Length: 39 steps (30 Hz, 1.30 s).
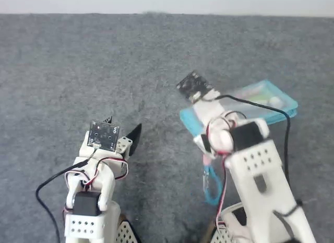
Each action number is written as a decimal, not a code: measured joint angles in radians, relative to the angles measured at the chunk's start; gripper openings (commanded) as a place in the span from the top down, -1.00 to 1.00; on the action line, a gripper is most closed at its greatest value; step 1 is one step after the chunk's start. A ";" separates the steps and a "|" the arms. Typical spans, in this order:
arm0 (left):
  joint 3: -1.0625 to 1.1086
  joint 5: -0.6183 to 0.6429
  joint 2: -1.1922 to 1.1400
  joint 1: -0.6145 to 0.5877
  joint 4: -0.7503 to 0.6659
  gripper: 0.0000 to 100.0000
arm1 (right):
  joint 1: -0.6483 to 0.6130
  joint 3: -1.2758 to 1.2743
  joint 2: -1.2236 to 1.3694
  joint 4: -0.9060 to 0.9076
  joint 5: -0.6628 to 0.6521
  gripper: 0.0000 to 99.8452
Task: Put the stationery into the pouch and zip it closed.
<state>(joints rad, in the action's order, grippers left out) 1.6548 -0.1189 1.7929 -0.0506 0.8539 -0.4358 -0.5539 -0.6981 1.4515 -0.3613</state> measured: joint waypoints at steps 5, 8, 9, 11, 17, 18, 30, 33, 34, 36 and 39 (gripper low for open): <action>-0.002 -0.038 0.000 0.132 0.081 0.38 | -0.020 0.133 -0.037 0.103 -0.009 0.99; -0.002 -0.044 0.000 0.167 0.089 0.38 | -0.068 0.215 -0.037 0.175 -0.011 0.99; -0.002 -0.044 0.000 0.170 0.091 0.38 | -0.092 0.242 -0.037 0.196 -0.011 0.99; -0.002 -0.044 0.000 0.181 0.092 0.38 | -0.132 0.287 -0.037 0.227 -0.011 0.99; -0.002 -0.044 0.000 0.181 0.103 0.38 | -0.173 0.354 -0.037 0.239 -0.011 0.99; -0.002 -0.044 0.000 0.181 0.110 0.38 | -0.173 0.362 -0.035 0.239 -0.009 0.99; -0.025 -0.044 0.000 0.187 0.141 0.38 | -0.173 0.546 0.086 0.269 -0.003 0.99; -0.025 -0.044 0.000 0.187 0.141 0.38 | -0.215 0.582 0.086 0.281 0.023 0.99; -0.025 -0.044 0.000 0.187 0.141 0.38 | -0.232 0.586 0.086 0.285 0.028 0.99; -0.025 -0.044 0.000 0.187 0.141 0.38 | -0.265 0.589 0.086 0.288 0.032 0.99; -0.025 -0.044 0.000 0.187 0.141 0.38 | -0.304 0.597 0.086 0.298 0.032 0.99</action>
<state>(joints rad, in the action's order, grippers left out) 1.6303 -0.1634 1.7929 0.1366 0.9950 -0.7396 0.0430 -0.6122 1.7492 -0.3291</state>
